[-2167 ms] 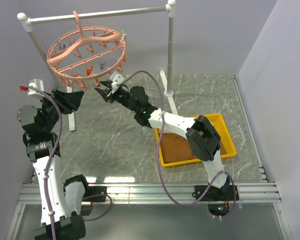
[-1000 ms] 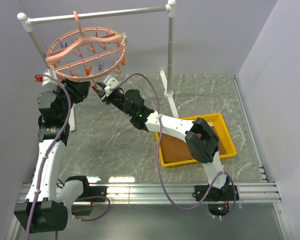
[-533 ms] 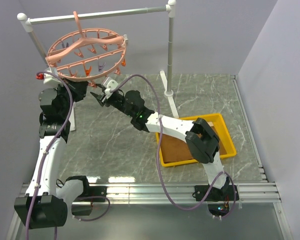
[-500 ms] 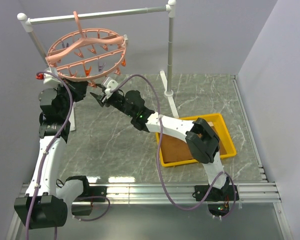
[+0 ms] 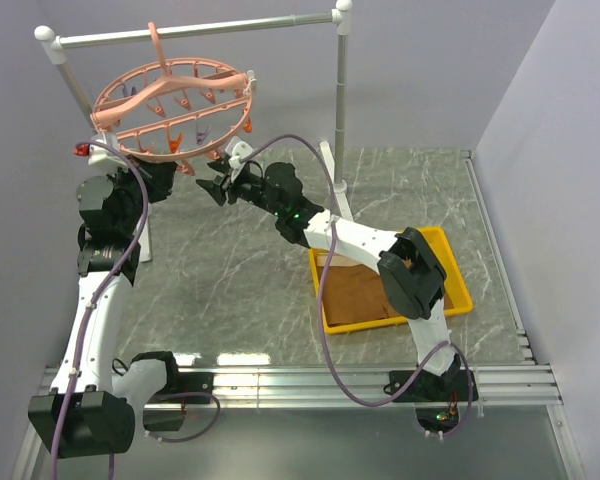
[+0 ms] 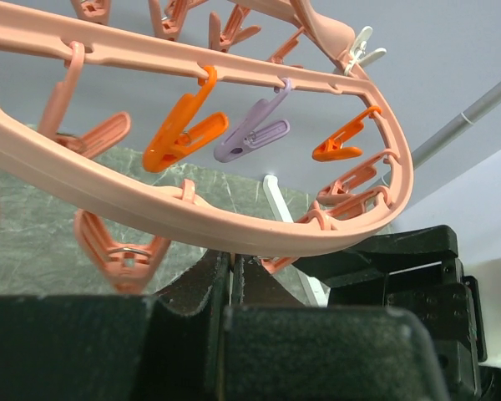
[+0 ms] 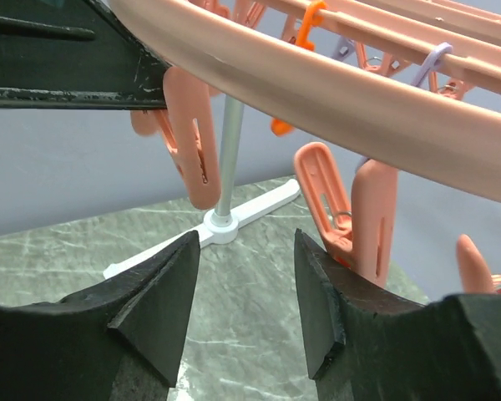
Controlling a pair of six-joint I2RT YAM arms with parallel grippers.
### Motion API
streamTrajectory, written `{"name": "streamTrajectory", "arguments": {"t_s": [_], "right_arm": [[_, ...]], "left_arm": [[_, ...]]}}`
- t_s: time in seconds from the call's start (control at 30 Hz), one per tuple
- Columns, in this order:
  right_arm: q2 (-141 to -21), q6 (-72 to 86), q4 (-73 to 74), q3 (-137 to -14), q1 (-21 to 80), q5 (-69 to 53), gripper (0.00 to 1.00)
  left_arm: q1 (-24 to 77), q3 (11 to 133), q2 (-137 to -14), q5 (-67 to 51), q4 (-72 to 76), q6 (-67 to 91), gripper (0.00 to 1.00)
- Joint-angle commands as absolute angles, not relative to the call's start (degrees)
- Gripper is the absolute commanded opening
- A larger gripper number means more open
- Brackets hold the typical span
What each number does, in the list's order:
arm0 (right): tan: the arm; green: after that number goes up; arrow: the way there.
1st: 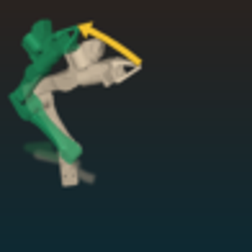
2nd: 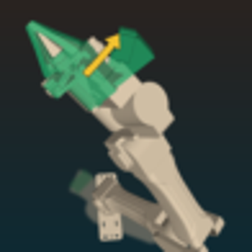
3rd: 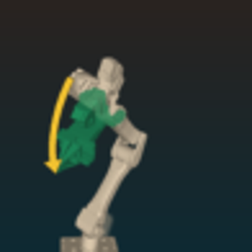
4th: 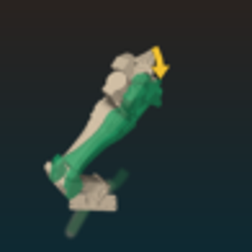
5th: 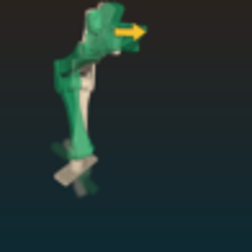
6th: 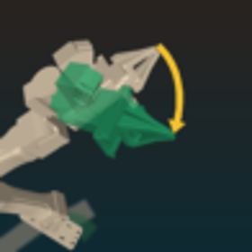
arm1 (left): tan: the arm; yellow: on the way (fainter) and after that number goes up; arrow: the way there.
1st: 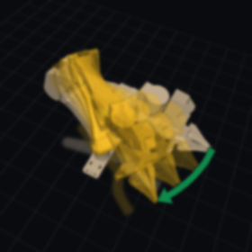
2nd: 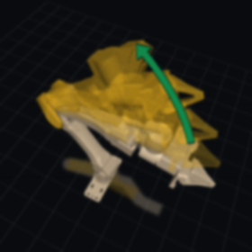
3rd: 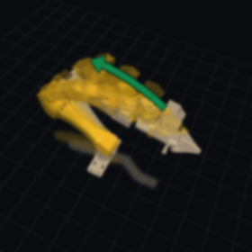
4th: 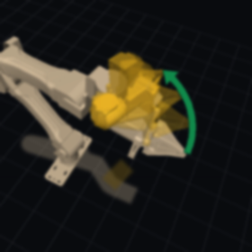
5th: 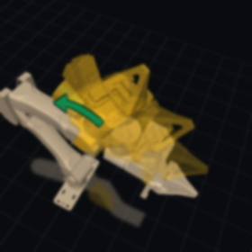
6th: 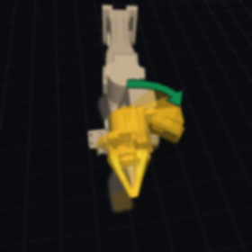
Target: Clip the underwear to the hanger
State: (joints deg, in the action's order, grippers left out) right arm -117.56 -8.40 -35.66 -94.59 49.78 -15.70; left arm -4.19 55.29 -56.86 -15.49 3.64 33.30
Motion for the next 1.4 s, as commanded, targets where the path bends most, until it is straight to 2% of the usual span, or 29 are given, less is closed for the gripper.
{"name": "streamTrajectory", "arguments": {"t_s": [0.0, 0.37, 0.73, 0.83, 0.87, 0.93, 0.97, 1.07, 1.17, 1.37], "right_arm": [[-115.1, -6.9, -36.3, -98.0, 49.6, -19.4, 0.56], [-117.6, -6.1, -33.8, -103.2, 49.7, -25.7, 0.54], [-120.3, -7.1, -30.3, -107.1, 49.9, -25.7, 0.53], [-120.7, -7.1, -29.6, -107.9, 50.1, -25.0, 0.45], [-120.6, -7.1, -29.5, -107.9, 50.0, -24.7, 0.42], [-120.5, -6.9, -29.8, -107.9, 50.3, -24.3, 0.27], [-120.2, -6.9, -29.8, -107.9, 50.4, -24.0, 0.14], [-119.7, -7.1, -29.3, -107.8, 50.7, -22.3, 0.0], [-118.6, -8.0, -29.4, -106.6, 51.4, -20.0, 0.0], [-117.2, -8.9, -30.9, -103.8, 51.9, -17.7, 0.0]], "left_arm": [[-4.0, 58.0, -56.6, -18.4, 5.2, 31.1, 0.0], [-3.9, 58.4, -56.9, -19.9, 4.0, 30.3, 0.01], [-3.9, 58.4, -57.2, -22.8, 4.5, 30.6, 0.01], [-3.9, 58.4, -57.3, -23.6, 4.5, 30.7, 0.02], [-4.0, 58.4, -57.4, -23.8, 4.3, 31.1, 0.05], [-4.0, 58.4, -57.3, -24.9, 4.4, 31.7, 0.08], [-4.0, 58.5, -57.1, -25.0, 4.0, 32.4, 0.13], [-4.0, 57.8, -55.6, -24.7, 4.9, 34.4, 0.33], [-4.1, 57.8, -53.4, -26.4, 5.1, 35.7, 0.46], [-4.4, 59.4, -50.4, -28.3, 2.1, 37.6, 0.54]]}}
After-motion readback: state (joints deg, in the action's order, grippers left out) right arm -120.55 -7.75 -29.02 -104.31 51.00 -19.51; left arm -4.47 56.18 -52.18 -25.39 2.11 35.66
